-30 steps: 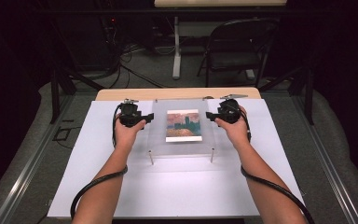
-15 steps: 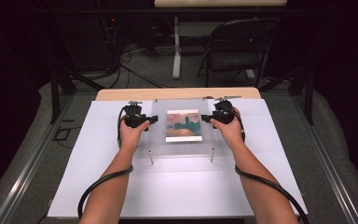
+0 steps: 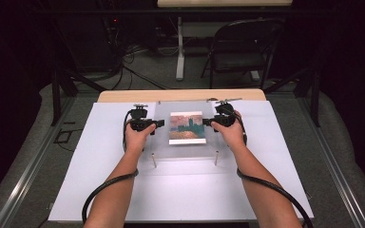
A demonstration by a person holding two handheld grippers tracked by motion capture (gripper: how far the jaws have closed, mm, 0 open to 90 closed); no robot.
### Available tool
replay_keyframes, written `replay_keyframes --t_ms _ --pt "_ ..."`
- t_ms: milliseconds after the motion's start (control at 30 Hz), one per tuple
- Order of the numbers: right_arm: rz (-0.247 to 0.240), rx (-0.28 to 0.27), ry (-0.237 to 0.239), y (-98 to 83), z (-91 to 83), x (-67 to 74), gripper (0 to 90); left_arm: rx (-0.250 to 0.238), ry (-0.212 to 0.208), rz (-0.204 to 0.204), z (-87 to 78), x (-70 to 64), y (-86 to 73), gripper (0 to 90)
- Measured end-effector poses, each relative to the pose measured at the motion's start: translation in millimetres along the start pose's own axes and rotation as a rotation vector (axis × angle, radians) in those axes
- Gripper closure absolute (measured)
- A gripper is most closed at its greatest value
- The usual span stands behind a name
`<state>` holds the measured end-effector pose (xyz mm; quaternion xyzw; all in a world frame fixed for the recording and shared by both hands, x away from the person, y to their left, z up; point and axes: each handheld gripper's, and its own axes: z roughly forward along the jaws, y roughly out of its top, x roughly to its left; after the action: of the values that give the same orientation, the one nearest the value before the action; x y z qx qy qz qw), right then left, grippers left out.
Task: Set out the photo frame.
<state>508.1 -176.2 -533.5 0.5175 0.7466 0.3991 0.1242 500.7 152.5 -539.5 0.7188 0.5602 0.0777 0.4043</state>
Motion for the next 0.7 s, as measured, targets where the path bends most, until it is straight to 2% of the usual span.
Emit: replay_keyframes --t_ms 133,333,600,700 --pt "0.038 0.003 0.021 -1.1 1.0 -2.5 32.2 0.005 -0.010 -0.017 1.5 -0.5 0.1 31.6" --pt "0.066 0.012 0.036 -1.9 1.8 -4.7 30.6 0.030 -0.031 -0.023 3.6 -3.1 1.2 29.0" --pt "0.118 0.030 0.058 -2.4 3.3 -6.7 27.9 0.041 -0.036 -0.049 5.3 -4.1 0.9 25.2" --pt "0.117 0.031 0.061 -2.2 3.7 -6.9 27.5 0.046 -0.033 -0.050 5.3 -5.2 0.9 24.1"
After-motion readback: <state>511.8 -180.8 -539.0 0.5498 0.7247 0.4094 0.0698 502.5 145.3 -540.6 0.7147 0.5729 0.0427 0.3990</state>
